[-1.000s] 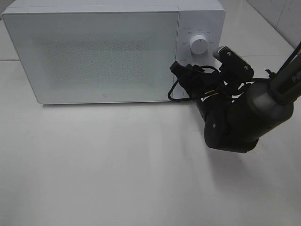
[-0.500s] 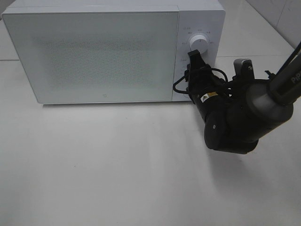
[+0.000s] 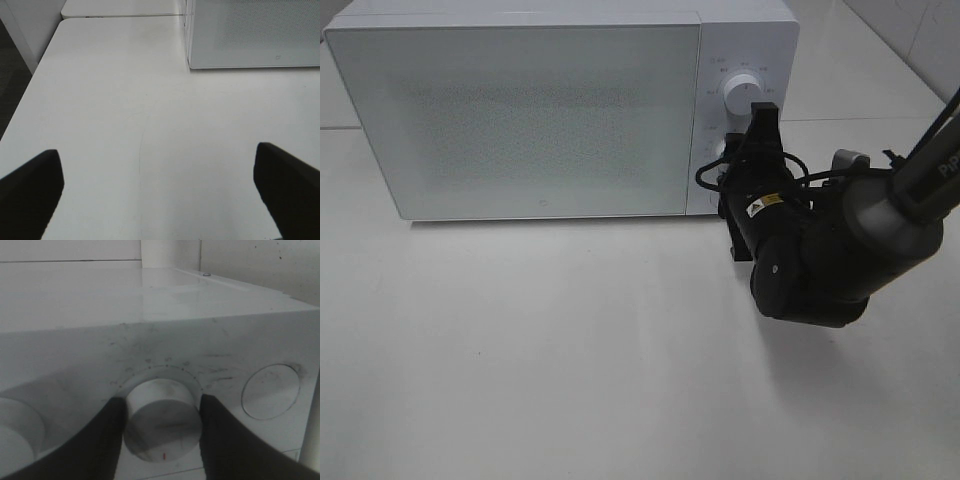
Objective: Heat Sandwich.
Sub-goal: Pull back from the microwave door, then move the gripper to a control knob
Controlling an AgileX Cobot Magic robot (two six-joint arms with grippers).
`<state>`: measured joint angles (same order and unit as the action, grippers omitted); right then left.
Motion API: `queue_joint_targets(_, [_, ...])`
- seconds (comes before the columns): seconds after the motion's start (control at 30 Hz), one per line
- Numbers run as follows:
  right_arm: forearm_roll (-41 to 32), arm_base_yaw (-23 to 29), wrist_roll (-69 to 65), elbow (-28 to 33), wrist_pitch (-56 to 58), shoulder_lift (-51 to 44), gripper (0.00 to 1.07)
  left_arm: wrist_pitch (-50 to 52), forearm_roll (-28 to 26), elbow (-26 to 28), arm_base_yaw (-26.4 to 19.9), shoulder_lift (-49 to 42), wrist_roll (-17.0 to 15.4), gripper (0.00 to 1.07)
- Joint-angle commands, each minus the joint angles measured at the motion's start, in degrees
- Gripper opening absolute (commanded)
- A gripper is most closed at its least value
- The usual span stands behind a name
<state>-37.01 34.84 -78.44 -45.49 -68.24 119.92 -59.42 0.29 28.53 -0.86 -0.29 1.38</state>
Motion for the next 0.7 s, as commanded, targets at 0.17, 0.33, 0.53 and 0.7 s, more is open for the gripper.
queue_joint_targets(0.17, [2.2,-0.3,-4.6,-1.3,-0.7,-0.4,0.08,0.5,-0.3,-0.2,0.0,-1.5,-0.1,0.99])
queue_joint_targets(0.33, [2.2,-0.3,-5.9,-1.3,-0.7,-0.4,0.08,0.5,-0.3,-0.2,0.0,-1.5,-0.1,0.99])
queue_joint_targets(0.53, [3.0,-0.3,-5.3,-1.3,-0.2,-0.4,0.09,0.5,-0.3,-0.2,0.0,-1.5,-0.1,0.99])
queue_joint_targets(0.7, [3.0,-0.3,-5.1,-1.3,-0.2,-0.4,0.11,0.5,-0.3,-0.2,0.0,-1.5,-0.1,0.99])
